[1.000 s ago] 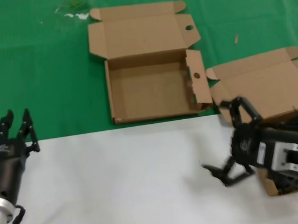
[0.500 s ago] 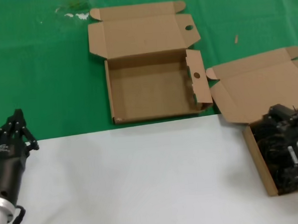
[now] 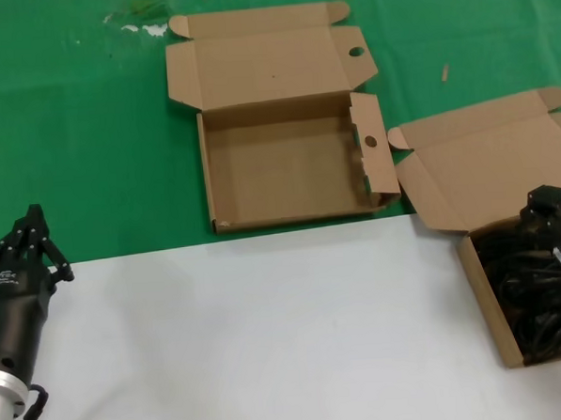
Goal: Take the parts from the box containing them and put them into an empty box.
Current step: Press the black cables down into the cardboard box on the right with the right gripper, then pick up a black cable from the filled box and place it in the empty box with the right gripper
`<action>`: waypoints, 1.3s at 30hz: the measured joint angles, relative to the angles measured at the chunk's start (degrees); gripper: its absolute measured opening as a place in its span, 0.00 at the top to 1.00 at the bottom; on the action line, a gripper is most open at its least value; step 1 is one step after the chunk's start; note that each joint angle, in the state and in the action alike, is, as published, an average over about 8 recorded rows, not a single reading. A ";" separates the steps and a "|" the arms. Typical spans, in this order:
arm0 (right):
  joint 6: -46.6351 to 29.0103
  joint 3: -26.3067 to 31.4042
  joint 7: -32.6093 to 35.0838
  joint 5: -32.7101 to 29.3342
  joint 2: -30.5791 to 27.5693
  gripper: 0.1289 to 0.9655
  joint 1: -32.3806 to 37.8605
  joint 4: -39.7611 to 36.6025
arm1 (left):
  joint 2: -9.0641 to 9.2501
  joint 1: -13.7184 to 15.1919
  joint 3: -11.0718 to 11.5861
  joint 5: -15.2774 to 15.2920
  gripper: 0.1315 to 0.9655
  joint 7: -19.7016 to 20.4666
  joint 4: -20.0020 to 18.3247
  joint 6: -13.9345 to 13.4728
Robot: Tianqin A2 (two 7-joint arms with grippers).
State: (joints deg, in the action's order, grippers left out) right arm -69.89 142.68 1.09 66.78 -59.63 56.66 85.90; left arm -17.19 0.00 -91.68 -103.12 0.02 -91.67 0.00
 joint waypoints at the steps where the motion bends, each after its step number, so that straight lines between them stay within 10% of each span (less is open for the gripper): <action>1: -0.85 -0.72 0.14 -0.53 0.57 0.05 -0.02 -0.52 | 0.00 0.00 0.00 0.00 0.99 0.00 0.00 0.00; 39: -8.33 -17.76 2.47 -7.05 4.90 0.79 -9.08 -6.31 | 0.00 0.00 0.00 0.01 0.99 0.00 0.00 0.00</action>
State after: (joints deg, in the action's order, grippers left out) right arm -78.23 124.92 3.56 59.73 -54.74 47.58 79.59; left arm -17.19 0.00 -91.68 -103.11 0.02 -91.67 0.00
